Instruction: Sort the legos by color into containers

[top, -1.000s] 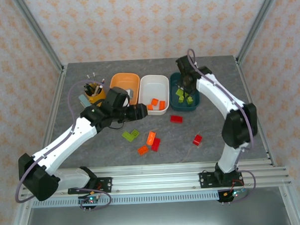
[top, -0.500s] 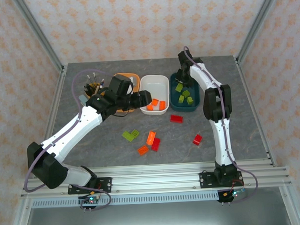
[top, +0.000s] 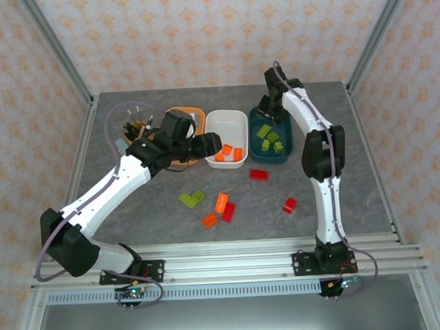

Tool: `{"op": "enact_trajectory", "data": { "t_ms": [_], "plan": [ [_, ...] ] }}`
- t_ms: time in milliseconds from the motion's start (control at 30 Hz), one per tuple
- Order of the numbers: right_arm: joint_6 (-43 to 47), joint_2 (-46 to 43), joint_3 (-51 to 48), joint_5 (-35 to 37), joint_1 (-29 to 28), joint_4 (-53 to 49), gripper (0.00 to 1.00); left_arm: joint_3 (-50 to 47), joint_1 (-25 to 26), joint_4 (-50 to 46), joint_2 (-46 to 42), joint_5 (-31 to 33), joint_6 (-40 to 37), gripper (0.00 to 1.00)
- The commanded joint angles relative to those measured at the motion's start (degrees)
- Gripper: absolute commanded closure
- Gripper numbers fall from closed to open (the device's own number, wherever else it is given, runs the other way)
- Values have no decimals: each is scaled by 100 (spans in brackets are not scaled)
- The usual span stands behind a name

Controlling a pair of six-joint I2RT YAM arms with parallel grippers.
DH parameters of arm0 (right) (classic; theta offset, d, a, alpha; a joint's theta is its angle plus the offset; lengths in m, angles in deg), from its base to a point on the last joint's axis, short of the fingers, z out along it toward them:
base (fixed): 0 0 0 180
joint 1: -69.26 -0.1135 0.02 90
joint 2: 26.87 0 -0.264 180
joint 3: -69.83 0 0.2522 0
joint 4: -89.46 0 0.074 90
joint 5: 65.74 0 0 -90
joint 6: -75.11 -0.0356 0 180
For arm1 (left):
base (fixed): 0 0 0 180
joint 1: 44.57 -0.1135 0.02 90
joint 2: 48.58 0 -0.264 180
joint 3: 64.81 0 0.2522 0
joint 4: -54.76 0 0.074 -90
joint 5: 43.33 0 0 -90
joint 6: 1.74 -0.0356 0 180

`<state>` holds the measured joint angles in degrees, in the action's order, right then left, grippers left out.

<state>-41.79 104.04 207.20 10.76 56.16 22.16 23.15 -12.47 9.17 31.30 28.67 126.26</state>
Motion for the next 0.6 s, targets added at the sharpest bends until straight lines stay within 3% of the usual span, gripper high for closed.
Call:
{"op": "enact_trajectory", "data": {
  "t_ms": [0, 367, 567],
  "plan": [
    [73, -1159, -308, 321, -141, 67, 47, 18, -55, -221, -128, 159, -82, 28],
    [182, -4197, -3436, 133, -888, 870, 47, -13, 18, -693, -209, 51, -444, 28],
    [52, -5458, -5331, -406, -1419, 730, 47, -182, 789, -1007, -11, 11, -898, 30]
  ]
}}
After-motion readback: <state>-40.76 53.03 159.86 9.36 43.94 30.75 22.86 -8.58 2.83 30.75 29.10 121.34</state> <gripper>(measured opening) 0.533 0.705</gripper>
